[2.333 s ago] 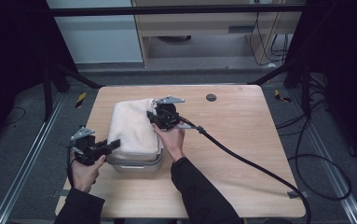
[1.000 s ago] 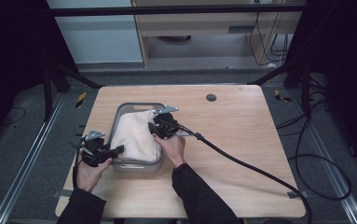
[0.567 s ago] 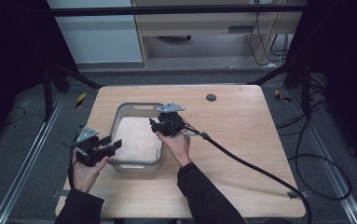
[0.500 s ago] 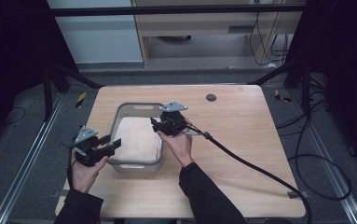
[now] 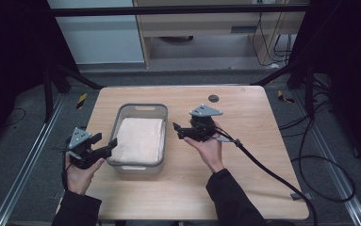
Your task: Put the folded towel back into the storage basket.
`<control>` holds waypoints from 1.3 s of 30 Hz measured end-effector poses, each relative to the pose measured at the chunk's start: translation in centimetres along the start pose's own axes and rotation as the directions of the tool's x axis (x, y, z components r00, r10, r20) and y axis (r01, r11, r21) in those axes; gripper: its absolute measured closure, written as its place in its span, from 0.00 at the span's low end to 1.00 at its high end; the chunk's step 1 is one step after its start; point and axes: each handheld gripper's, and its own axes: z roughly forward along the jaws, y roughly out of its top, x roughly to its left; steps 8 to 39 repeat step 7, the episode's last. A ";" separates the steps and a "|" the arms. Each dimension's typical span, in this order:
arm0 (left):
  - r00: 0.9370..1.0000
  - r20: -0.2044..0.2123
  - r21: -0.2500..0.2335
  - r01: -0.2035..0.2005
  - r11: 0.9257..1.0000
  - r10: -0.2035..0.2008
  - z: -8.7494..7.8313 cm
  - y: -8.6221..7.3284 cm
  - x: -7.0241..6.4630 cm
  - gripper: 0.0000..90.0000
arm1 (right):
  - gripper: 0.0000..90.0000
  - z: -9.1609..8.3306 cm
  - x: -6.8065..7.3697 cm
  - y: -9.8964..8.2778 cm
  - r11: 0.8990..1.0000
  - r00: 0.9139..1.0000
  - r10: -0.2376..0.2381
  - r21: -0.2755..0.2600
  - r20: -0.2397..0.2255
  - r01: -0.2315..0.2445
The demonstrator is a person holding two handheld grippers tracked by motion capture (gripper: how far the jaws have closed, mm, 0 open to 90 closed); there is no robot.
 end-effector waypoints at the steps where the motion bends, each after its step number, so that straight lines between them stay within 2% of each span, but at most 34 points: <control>1: 1.000 -0.001 -0.004 -0.003 1.000 0.003 0.0 -0.2 0.1 0.34 | 0.20 -0.6 -0.4 -0.3 1.000 1.000 -0.003 -0.004 0.002 0.003; 5: 1.000 -0.020 -0.007 -0.017 1.000 0.017 0.0 -0.7 0.4 0.31 | 0.18 -3.1 -2.2 -1.9 1.000 1.000 -0.003 -0.001 0.020 0.003; 7: 1.000 -0.025 -0.009 -0.016 1.000 0.016 -0.2 -0.9 0.6 0.31 | 0.18 -5.2 -3.7 -3.3 1.000 0.999 0.006 0.004 0.039 -0.006; 39: 1.000 -0.025 -0.009 -0.016 1.000 0.016 -0.2 -0.9 0.6 0.31 | 0.18 -5.2 -3.7 -3.3 1.000 0.999 0.006 0.004 0.039 -0.006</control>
